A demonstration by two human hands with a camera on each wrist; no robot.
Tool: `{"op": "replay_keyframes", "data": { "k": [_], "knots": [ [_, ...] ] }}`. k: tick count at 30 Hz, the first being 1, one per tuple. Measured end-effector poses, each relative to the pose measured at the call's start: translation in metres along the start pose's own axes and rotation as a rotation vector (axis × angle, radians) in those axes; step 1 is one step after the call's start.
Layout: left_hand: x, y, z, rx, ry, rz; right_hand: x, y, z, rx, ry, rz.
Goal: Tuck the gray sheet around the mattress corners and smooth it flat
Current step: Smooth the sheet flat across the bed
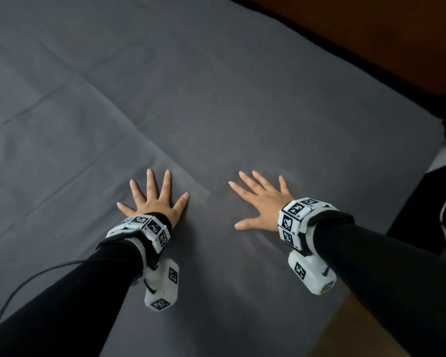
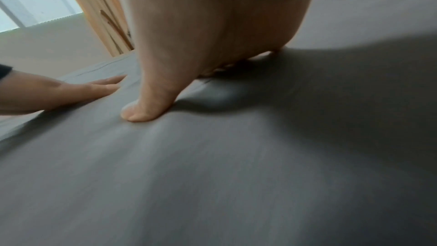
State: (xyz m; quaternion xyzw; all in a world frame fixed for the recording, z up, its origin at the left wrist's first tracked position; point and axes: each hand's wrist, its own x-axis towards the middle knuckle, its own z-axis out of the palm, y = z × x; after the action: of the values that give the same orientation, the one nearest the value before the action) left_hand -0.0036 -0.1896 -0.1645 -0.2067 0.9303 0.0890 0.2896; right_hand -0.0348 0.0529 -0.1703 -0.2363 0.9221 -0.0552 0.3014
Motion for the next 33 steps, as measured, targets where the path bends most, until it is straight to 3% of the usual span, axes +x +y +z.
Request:
{"op": "replay_keyframes", "data": {
  "k": [9, 16, 22, 33],
  "knots": [
    [0.078, 0.098, -0.042, -0.001, 0.000, -0.008, 0.083, 0.103, -0.077, 0.011, 0.043, 0.030],
    [0.133, 0.187, -0.072, -0.038, 0.045, -0.046, 0.150, 0.171, -0.133, -0.020, 0.101, -0.042],
    [0.172, 0.253, -0.095, -0.031, 0.068, 0.003, 0.194, 0.220, -0.178, 0.007, 0.137, -0.010],
    [0.220, 0.295, -0.126, 0.025, 0.073, 0.155, 0.257, 0.257, -0.242, 0.079, 0.194, 0.162]
  ]
}}
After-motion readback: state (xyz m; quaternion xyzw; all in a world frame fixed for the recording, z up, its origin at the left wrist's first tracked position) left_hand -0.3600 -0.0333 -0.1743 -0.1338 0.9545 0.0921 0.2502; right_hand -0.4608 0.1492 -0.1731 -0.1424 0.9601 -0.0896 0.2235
